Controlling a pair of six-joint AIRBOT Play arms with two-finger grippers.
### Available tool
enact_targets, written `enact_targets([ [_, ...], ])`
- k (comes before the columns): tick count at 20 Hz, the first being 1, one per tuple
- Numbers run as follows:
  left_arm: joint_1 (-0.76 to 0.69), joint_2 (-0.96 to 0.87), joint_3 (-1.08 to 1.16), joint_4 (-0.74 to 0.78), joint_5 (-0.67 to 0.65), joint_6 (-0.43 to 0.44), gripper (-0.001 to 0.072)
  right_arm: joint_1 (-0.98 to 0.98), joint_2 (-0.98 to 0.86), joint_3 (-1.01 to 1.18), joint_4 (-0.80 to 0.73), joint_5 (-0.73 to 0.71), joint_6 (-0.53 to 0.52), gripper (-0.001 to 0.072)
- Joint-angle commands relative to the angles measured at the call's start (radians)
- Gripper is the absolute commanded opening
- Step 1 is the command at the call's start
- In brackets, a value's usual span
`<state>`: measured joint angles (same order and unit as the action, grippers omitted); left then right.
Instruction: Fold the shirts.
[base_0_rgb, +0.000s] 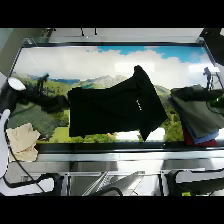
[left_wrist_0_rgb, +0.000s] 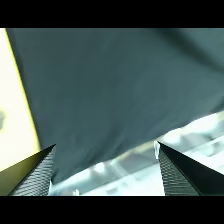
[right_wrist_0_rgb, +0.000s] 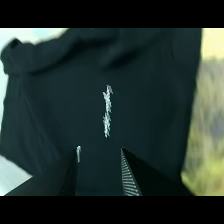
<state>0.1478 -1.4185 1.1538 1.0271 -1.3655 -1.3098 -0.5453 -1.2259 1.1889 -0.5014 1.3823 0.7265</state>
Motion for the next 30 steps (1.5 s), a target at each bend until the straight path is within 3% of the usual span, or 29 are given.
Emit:
enact_targets([
  [1, 0.007, 0.083, -0.273, 0.055, 0.126, 0.011, 0.0693, -0.032, 0.029, -0.118, -0.037, 0.011, 0.004, 0.0310],
  [6, 0.002, 0.089, -0.417, 0.027, 0.256, 0.042, 0.0693, -0.031, 0.029, -0.152, -0.037, 0.014, 0.004, 0.0310],
  [8, 0.000, 0.089, -0.446, -0.058, 0.304, 0.098, 0.0692, -0.031, 0.029, -0.152, -0.037, 0.013, 0.003, 0.0310],
  [10, -0.013, 0.089, -0.471, -0.174, 0.345, 0.174, 0.0586, -0.031, 0.029, -0.152, -0.042, 0.009, 0.003, 0.0325],
  [12, -0.045, 0.089, -0.483, -0.236, 0.370, 0.219, 0.0585, -0.031, 0.029, -0.152, -0.077, -0.005, 0.004, 0.0328],
  [13, -0.063, 0.089, -0.480, -0.234, 0.378, 0.219, 0.0585, -0.031, 0.029, -0.152, -0.104, -0.010, 0.005, 0.0400],
  [15, -0.075, 0.089, -0.465, -0.234, 0.380, 0.218, 0.0543, -0.031, 0.029, -0.152, -0.158, -0.026, 0.008, 0.0422],
  [16, -0.075, 0.089, -0.455, -0.234, 0.371, 0.221, 0.0176, -0.031, 0.029, -0.152, -0.179, -0.045, 0.008, 0.0422],
  [17, -0.074, 0.089, -0.446, -0.234, 0.368, 0.228, 0.0013, -0.031, 0.027, -0.152, -0.193, -0.068, 0.008, 0.0430],
  [20, -0.074, 0.089, -0.439, -0.233, 0.362, 0.228, 0.0012, -0.030, 0.001, -0.152, -0.195, -0.100, 0.007, 0.0469],
  [30, -0.074, 0.089, -0.439, -0.234, 0.351, 0.228, 0.0012, 0.124, -0.177, -0.151, -0.187, -0.130, 0.007, 0.0454],
])
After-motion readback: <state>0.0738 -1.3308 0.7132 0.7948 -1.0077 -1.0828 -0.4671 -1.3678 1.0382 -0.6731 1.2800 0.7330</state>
